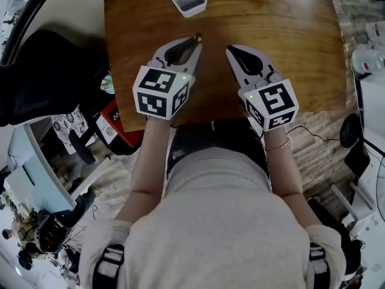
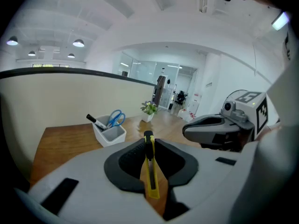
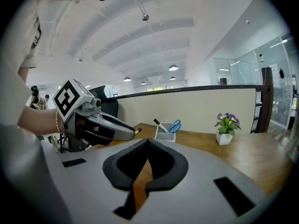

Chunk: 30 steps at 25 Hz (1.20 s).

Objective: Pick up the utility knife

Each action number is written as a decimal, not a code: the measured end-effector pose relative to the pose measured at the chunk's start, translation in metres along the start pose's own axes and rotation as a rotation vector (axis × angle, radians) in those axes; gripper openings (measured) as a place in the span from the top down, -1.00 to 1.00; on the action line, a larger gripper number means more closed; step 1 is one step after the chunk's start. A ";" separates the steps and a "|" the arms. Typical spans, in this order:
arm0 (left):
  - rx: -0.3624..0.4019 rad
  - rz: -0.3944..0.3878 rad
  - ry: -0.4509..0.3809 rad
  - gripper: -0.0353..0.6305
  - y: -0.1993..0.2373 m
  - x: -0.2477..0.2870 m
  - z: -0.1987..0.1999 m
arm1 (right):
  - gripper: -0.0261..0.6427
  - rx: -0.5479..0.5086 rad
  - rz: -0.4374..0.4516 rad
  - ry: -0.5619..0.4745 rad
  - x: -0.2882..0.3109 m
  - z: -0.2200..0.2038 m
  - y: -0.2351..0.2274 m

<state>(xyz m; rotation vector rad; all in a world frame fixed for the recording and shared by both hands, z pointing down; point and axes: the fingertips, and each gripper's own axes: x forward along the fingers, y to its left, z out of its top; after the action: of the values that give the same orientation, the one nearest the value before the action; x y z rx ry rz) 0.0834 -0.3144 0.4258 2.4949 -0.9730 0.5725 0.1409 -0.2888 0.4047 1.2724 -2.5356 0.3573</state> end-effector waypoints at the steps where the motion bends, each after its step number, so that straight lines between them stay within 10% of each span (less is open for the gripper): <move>1: 0.005 0.000 -0.019 0.67 -0.001 -0.005 0.008 | 0.89 -0.017 0.006 -0.004 0.000 0.005 0.001; 20: -0.027 -0.073 -0.342 0.67 -0.022 -0.069 0.090 | 0.89 -0.178 0.042 -0.169 -0.018 0.096 0.020; 30: 0.035 -0.111 -0.383 0.67 -0.045 -0.080 0.090 | 0.89 -0.185 0.066 -0.237 -0.032 0.112 0.034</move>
<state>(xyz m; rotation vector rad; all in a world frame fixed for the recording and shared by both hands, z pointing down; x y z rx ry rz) 0.0819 -0.2862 0.3005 2.7275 -0.9504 0.0763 0.1164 -0.2838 0.2864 1.2263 -2.7355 -0.0183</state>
